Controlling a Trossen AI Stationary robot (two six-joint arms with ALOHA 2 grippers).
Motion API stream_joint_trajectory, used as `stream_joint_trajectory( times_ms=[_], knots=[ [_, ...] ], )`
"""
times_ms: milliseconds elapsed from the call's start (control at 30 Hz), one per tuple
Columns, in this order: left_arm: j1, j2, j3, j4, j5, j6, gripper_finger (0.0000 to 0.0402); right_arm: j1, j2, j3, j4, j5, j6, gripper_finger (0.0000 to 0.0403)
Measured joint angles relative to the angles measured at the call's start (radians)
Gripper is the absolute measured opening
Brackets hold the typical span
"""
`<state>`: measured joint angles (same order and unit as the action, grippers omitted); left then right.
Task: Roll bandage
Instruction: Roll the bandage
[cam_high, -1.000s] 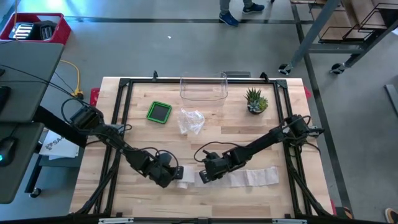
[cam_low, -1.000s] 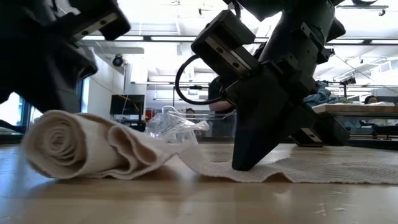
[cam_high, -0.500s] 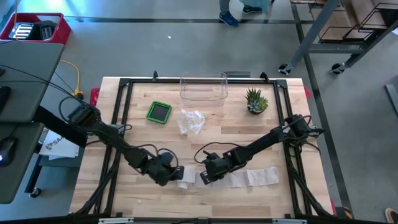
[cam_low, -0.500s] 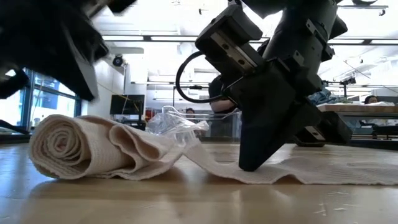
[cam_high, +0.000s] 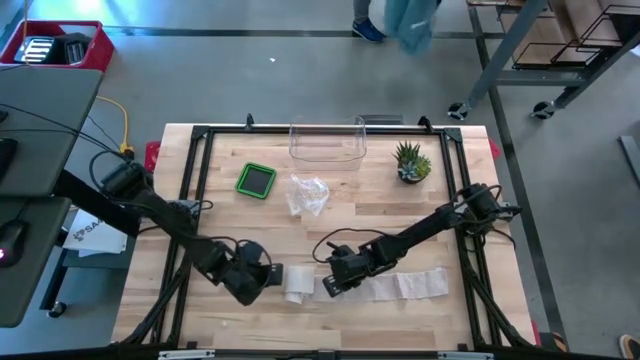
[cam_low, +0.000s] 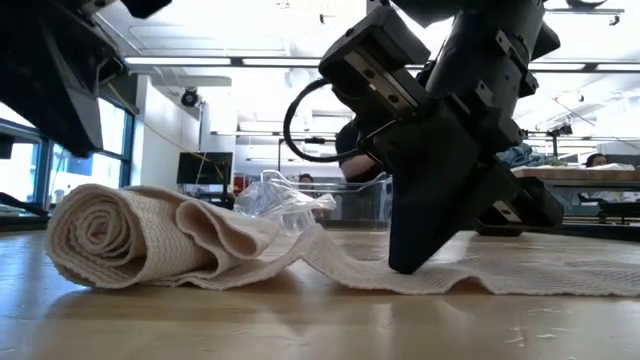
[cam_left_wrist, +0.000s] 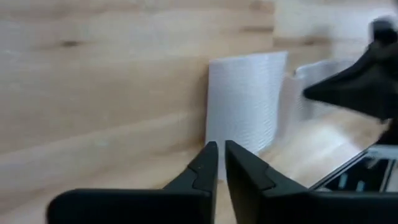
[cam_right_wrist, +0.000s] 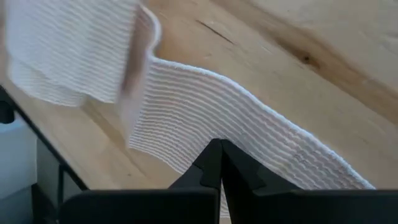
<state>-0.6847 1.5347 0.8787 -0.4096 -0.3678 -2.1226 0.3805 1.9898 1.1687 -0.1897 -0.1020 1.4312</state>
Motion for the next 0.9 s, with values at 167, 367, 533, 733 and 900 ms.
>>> stream_joint_trajectory(
  times_ms=[167,367,533,733,900],
  knots=[
    [0.038,0.001,0.0,0.004,0.104,0.038,0.0083,0.002,-0.017,0.0,0.007,0.023,-0.007,0.0],
    [0.05,-0.014,0.0,0.086,0.143,0.111,0.015,0.002,-0.019,0.0,0.014,0.024,-0.011,0.0],
    [0.054,-0.01,0.0,0.107,0.227,0.17,0.0196,0.002,-0.019,0.0,0.051,0.042,-0.018,0.0],
    [0.094,-0.01,-0.001,0.078,0.228,0.146,0.023,0.002,-0.019,0.0,0.101,0.05,-0.018,0.0],
    [0.111,-0.01,-0.001,0.095,0.22,0.18,0.0228,-0.001,-0.021,0.0,0.095,0.055,-0.018,0.0]
  ],
)
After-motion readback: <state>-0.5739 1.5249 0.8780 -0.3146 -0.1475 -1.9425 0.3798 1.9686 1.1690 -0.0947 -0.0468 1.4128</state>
